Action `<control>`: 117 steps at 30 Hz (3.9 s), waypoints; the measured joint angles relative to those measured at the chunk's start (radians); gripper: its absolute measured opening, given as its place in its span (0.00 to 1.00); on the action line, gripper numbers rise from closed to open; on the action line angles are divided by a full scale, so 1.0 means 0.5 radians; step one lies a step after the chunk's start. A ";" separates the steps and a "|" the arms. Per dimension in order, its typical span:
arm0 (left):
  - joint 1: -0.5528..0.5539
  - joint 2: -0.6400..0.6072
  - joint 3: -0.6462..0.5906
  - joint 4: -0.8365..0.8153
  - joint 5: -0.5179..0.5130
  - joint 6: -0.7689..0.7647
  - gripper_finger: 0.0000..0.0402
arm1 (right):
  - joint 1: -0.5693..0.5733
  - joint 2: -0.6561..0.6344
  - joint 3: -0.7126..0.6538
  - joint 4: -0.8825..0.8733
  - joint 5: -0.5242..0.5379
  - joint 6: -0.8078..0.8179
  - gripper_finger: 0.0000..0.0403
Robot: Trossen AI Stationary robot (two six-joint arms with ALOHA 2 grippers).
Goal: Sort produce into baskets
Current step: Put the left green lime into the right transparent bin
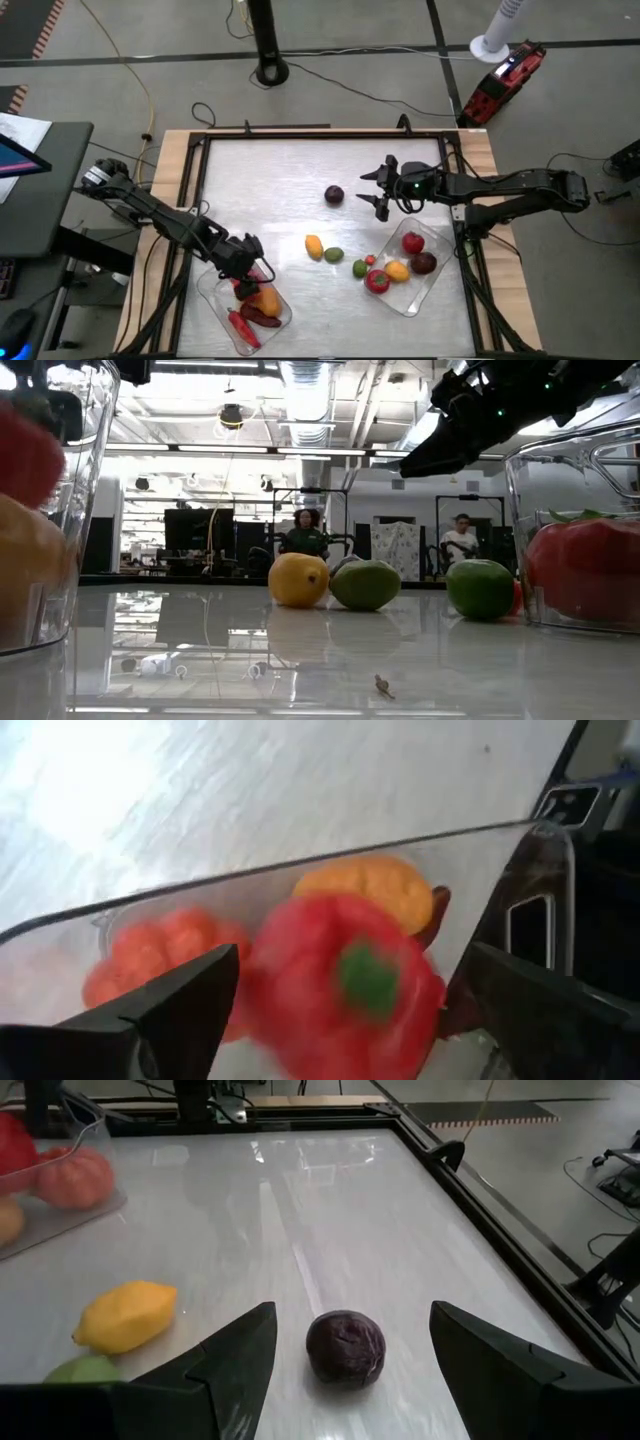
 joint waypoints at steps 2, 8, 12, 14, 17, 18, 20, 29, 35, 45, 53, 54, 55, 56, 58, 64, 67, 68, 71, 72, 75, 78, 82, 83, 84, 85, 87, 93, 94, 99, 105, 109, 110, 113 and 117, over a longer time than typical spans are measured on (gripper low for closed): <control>0.018 -0.001 0.000 0.035 0.029 0.032 0.96 | 0.000 0.000 0.000 -0.002 -0.001 0.003 0.72; 0.074 -0.004 0.000 0.269 -0.104 0.282 0.97 | 0.000 0.000 0.000 -0.002 -0.005 0.008 0.72; 0.157 0.058 0.001 0.329 -0.459 0.504 0.97 | 0.000 0.001 0.000 0.000 -0.005 0.008 0.72; 0.239 0.116 0.001 0.356 -0.523 0.605 0.97 | 0.000 0.001 0.001 0.004 -0.005 0.007 0.72; 0.352 0.258 0.001 0.449 -0.526 0.760 0.97 | 0.000 0.001 0.001 0.004 -0.005 0.007 0.72; 0.383 0.310 0.001 0.497 -0.523 0.831 0.97 | 0.000 0.001 0.001 0.003 -0.005 0.007 0.72; 0.431 0.403 0.001 0.588 -0.482 0.990 0.97 | 0.007 0.001 0.001 -0.004 -0.022 0.009 0.72; 0.574 0.432 0.001 0.670 -0.593 1.396 0.89 | 0.253 0.093 0.013 0.076 -0.023 0.034 0.72; 0.661 0.296 0.000 0.759 -0.686 1.670 0.86 | 0.354 0.368 0.158 -0.013 -0.082 0.093 0.72; 0.707 -0.012 0.001 1.206 -0.992 2.248 0.86 | 0.529 0.889 0.652 -0.531 -0.119 0.103 0.72; 0.722 -0.036 -0.155 1.916 -0.831 2.677 0.86 | 0.568 1.248 1.195 -1.139 -0.233 0.155 0.72; 0.734 -0.036 -0.182 1.978 -0.810 2.695 0.86 | 0.574 1.285 1.244 -1.192 -0.246 0.168 0.72; 0.744 -0.046 -0.214 2.040 -0.776 2.701 0.86 | 0.580 1.329 1.289 -1.244 -0.261 0.185 0.72; 0.763 -0.072 -0.250 2.092 -0.728 2.702 0.86 | 0.585 1.366 1.329 -1.290 -0.269 0.198 0.72; 0.809 -0.132 -0.305 2.202 -0.622 2.707 0.86 | 0.596 1.422 1.389 -1.356 -0.271 0.218 0.72; 0.966 -0.385 -0.400 2.252 -0.473 2.652 0.86 | 0.623 1.571 1.522 -1.495 -0.365 0.256 0.72; 1.001 -0.475 -0.427 2.184 -0.476 2.561 0.86 | 0.629 1.643 1.576 -1.516 -0.426 0.256 0.72; 1.004 -0.510 -0.439 2.103 -0.486 2.538 0.86 | 0.627 1.671 1.597 -1.541 -0.429 0.255 0.72; 1.003 -0.540 -0.457 2.060 -0.555 2.495 0.86 | 0.628 1.725 1.631 -1.560 -0.427 0.238 0.72; 1.003 -0.555 -0.469 2.042 -0.578 2.492 0.86 | 0.628 1.738 1.637 -1.569 -0.427 0.233 0.72; 1.004 -0.569 -0.469 2.052 -0.605 2.490 0.86 | 0.629 1.746 1.637 -1.597 -0.426 0.203 0.72; 1.004 -0.567 -0.469 2.042 -0.606 2.490 0.86 | 0.629 1.765 1.639 -1.601 -0.425 0.177 0.72; 1.004 -0.567 -0.469 2.029 -0.606 2.487 0.86 | 0.629 1.810 1.637 -1.625 -0.424 0.149 0.70; 1.004 -0.567 -0.469 2.022 -0.606 2.487 0.86 | 0.629 1.832 1.637 -1.628 -0.424 0.142 0.69; 1.004 -0.567 -0.469 2.022 -0.606 2.486 0.86 | 0.629 1.850 1.637 -1.633 -0.423 0.139 0.68; 1.004 -0.567 -0.469 2.023 -0.606 2.486 0.86 | 0.629 1.869 1.637 -1.634 -0.418 0.133 0.67; 1.004 -0.567 -0.469 2.019 -0.618 2.485 0.86 | 0.629 1.876 1.637 -1.630 -0.410 0.127 0.64; 1.004 -0.567 -0.469 1.991 -0.630 2.489 0.86 | 0.621 1.887 1.638 -1.587 -0.404 0.129 0.50; 1.004 -0.567 -0.469 1.983 -0.630 2.489 0.86 | 0.619 1.884 1.638 -1.589 -0.404 0.129 0.47; 1.004 -0.567 -0.469 1.969 -0.630 2.489 0.86 | 0.600 1.824 1.646 -1.747 -0.405 0.129 0.42; 1.004 -0.566 -0.469 1.961 -0.633 2.492 0.86 | 0.614 1.596 1.742 -2.139 -0.313 0.162 0.47; 1.004 -0.566 -0.469 1.940 -0.635 2.513 0.86 | 0.636 1.347 1.734 -2.345 -0.367 0.210 0.47; 1.004 -0.566 -0.469 1.930 -0.635 2.513 0.86 | 0.643 1.279 1.720 -2.403 -0.401 0.238 0.46; 1.004 -0.566 -0.469 1.912 -0.636 2.514 0.86 | 0.659 1.071 1.619 -2.509 -0.514 0.361 0.46; 1.004 -0.566 -0.468 1.909 -0.638 2.522 0.86 | 0.696 0.803 1.404 -2.493 -0.655 0.554 0.49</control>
